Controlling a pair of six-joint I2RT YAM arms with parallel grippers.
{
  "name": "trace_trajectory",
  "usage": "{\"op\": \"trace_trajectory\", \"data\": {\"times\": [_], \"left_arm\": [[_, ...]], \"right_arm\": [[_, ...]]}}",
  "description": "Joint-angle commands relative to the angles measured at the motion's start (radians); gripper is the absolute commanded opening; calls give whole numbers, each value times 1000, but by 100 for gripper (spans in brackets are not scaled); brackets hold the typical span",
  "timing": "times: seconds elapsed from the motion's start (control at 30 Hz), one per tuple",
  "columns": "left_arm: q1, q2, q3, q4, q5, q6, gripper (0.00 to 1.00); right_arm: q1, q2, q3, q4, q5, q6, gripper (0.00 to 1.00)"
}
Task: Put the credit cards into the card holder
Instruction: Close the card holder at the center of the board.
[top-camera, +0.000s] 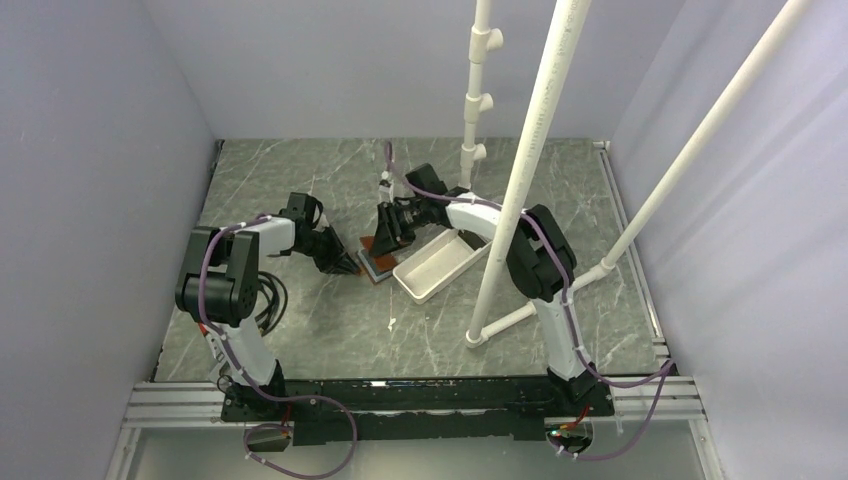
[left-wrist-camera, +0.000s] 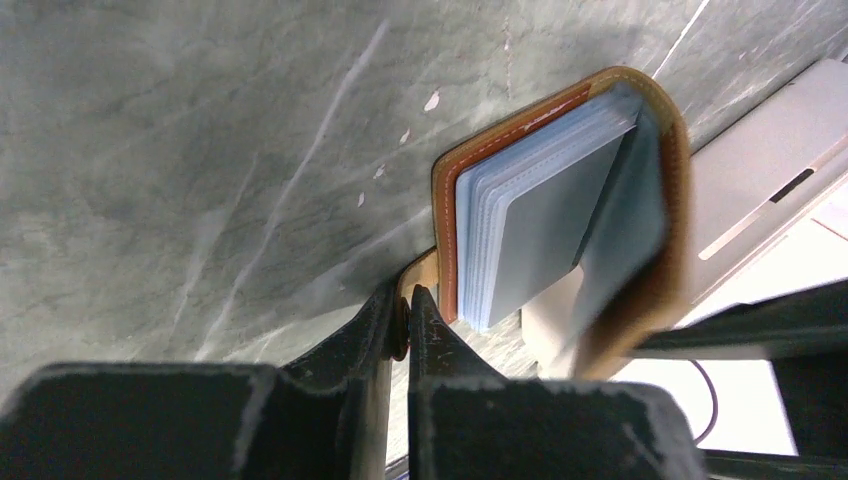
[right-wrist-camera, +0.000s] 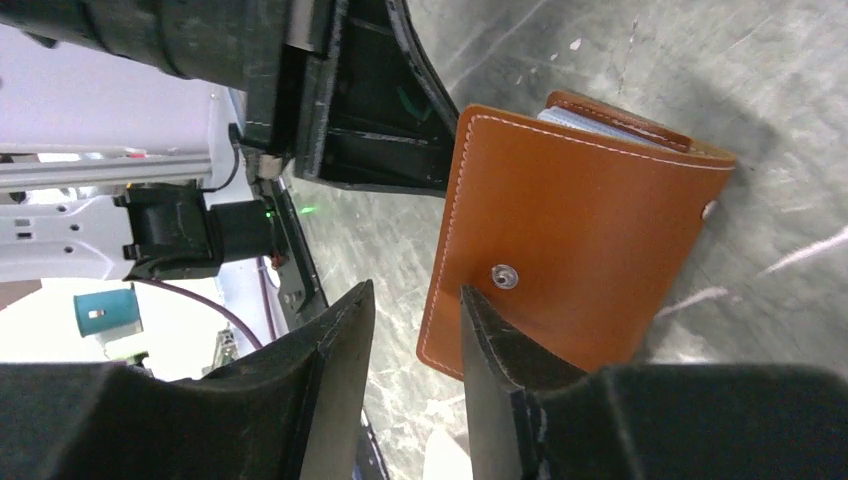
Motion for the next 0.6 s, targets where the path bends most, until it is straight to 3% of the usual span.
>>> {"op": "trace_trajectory", "data": {"times": [0.0, 0.2, 0.43, 0.57], "left_arm": [[-3, 21, 23, 23, -57, 2, 10], [9, -4, 28, -14, -57, 33, 16], [35, -120, -6, -74, -44, 81, 48], [36, -134, 0, -82, 1, 100, 58]], "right_arm": [[10, 54, 44, 26, 4, 10, 41], [11, 152, 122, -56, 91, -30, 40], [13, 161, 131, -94, 150, -61, 24], [19, 168, 150, -139, 176, -96, 14]]}}
